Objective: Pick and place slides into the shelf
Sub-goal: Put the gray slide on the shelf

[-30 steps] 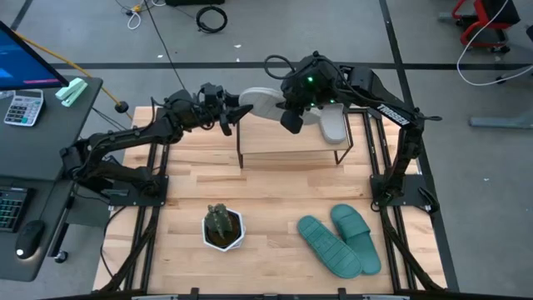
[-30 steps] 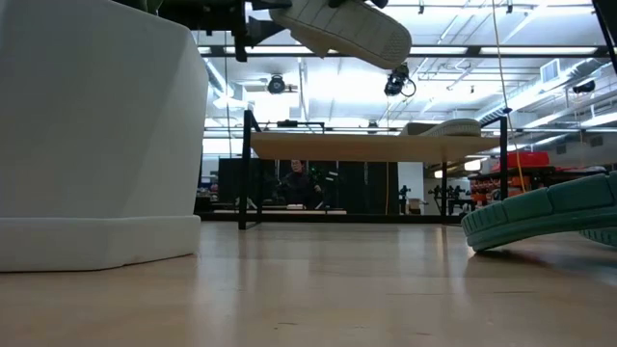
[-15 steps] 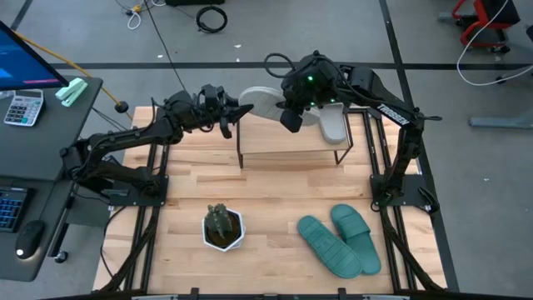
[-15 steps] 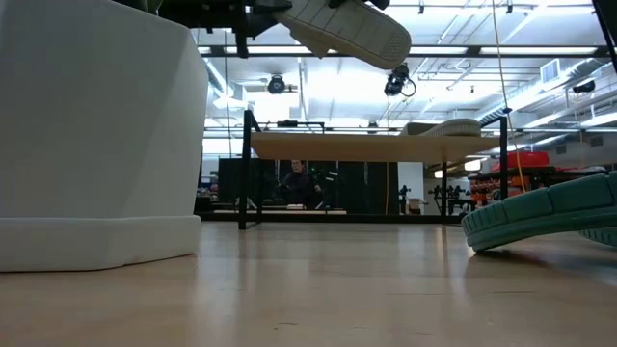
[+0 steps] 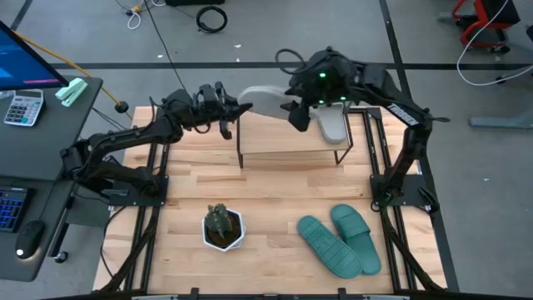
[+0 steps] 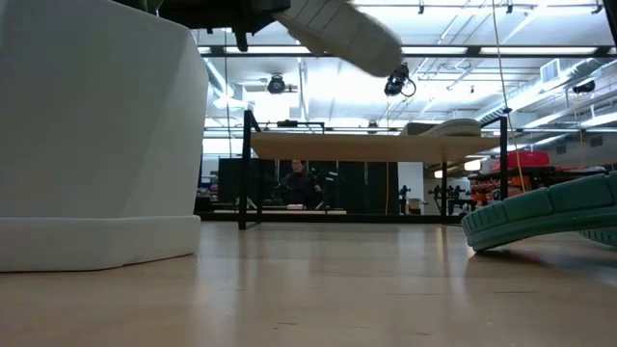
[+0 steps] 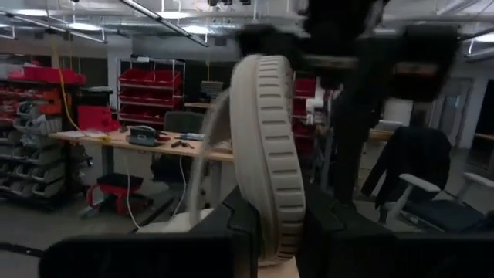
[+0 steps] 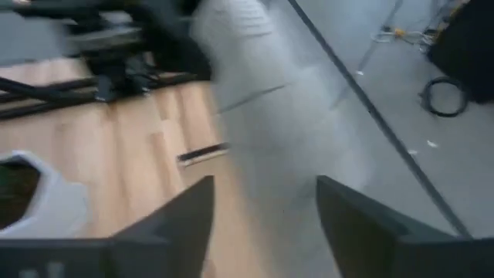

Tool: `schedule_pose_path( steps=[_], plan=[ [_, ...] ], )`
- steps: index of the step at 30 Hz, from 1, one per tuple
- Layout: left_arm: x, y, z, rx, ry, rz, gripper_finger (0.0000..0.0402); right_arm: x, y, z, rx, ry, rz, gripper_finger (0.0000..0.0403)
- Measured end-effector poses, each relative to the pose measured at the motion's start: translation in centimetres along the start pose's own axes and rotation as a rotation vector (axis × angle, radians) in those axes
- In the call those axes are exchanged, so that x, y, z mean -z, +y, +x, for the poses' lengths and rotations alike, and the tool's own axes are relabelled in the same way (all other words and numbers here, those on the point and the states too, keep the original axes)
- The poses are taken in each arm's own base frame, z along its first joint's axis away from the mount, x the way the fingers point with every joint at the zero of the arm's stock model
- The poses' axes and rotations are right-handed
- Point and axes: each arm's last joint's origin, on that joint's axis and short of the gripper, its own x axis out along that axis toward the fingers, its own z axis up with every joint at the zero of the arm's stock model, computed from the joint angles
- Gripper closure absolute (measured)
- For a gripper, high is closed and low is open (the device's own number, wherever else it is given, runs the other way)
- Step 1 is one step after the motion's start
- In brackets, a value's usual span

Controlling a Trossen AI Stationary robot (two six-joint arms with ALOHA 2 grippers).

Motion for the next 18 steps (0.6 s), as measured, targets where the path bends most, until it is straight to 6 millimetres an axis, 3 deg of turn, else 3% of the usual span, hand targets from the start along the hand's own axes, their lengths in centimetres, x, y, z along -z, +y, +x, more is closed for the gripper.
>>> schedule_pose_path(
  steps=[3, 6, 13, 18],
  plan=[
    [-0.9, 1.0, -0.4, 0.033, -0.064, -0.016, 0.0352, 0.1, -0.1, -2.0, -0.003, -0.029, 0.025, 0.0118],
    [-2.0, 2.1, -1.1, 0.126, -0.122, -0.051, 0.0352, 0.2, -0.4, -4.3, 0.027, -0.076, 0.048, 0.0099],
    [-2.3, 4.4, -1.8, 0.354, -0.172, -0.15, 0.0353, 0.9, -0.9, -9.6, 0.149, -0.19, 0.066, 0.0111],
    [-1.6, 5.5, -1.7, 0.436, -0.289, -0.184, 0.0354, 1.4, -0.9, -12.5, 0.09, -0.264, 0.128, 0.0127]
  ],
)
